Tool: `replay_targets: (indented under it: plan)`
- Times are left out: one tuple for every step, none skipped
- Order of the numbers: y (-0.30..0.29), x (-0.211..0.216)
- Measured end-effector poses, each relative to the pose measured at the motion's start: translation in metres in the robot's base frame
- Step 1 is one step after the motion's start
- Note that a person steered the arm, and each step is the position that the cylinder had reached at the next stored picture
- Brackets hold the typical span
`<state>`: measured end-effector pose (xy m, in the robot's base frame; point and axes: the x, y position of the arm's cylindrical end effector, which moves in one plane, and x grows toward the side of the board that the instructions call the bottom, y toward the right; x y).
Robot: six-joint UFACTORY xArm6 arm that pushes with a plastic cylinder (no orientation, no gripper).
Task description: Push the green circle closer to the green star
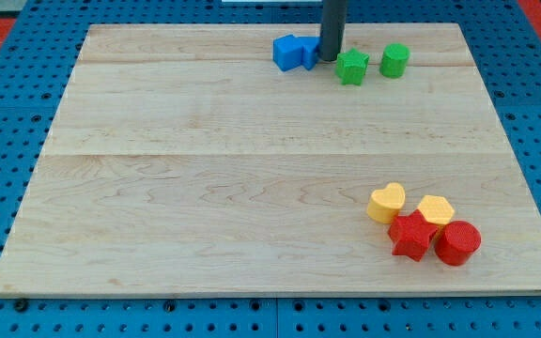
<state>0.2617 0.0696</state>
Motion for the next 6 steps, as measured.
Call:
replay_targets:
  plan:
    - [-0.03,-0.003]
    - [0.049,-0.024]
    - [0.164,-0.024]
    - [0.209,-0.001]
    - [0.15,0.021]
    - [0.079,0.022]
